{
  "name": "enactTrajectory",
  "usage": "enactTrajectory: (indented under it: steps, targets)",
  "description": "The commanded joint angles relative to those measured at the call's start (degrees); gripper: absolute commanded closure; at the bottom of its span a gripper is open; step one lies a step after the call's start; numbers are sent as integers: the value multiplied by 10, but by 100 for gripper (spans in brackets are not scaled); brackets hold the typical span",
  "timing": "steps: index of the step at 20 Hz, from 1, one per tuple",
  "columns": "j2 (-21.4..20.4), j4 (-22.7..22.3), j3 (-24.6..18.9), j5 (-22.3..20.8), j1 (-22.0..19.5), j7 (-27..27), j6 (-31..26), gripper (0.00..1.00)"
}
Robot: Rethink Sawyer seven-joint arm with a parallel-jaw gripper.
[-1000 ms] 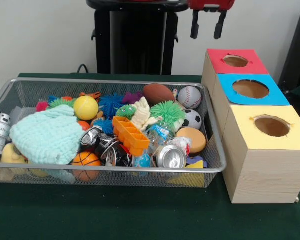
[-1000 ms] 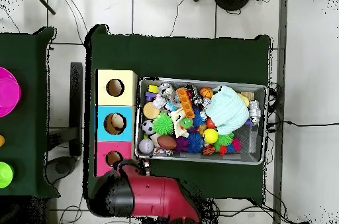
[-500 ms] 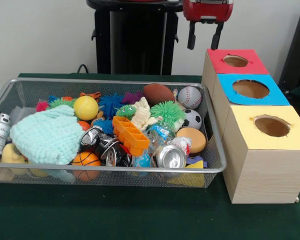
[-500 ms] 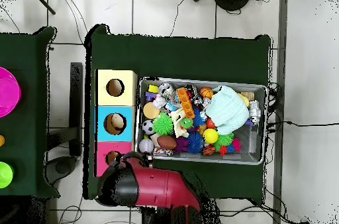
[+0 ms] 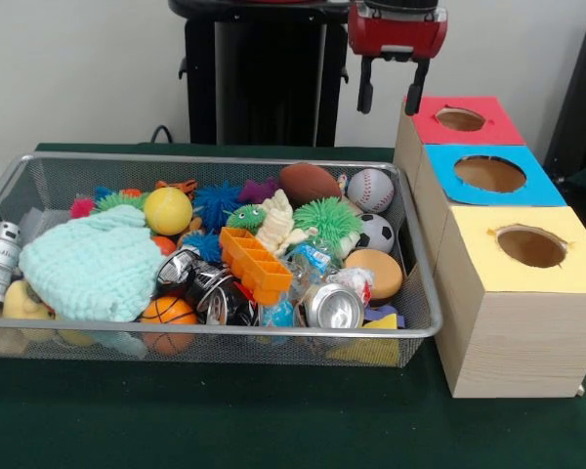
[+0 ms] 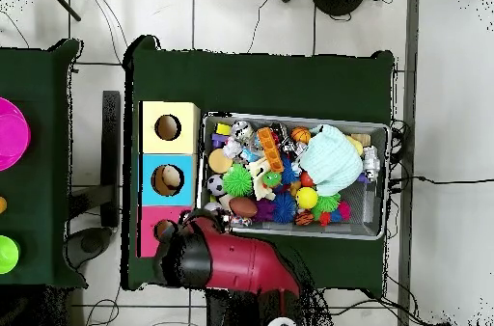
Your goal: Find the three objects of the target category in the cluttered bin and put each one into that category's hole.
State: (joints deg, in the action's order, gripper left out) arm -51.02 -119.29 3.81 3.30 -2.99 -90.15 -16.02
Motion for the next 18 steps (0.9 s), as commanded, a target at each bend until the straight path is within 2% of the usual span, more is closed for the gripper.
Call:
enactTrajectory:
  steps: [1, 11, 18]
  targets:
    - [25, 42, -46, 28, -30, -113, 55, 0]
    - [31, 42, -67, 45, -41, -119, 77, 0]
    - [46, 68, -44, 55, -17, -126, 83, 0]
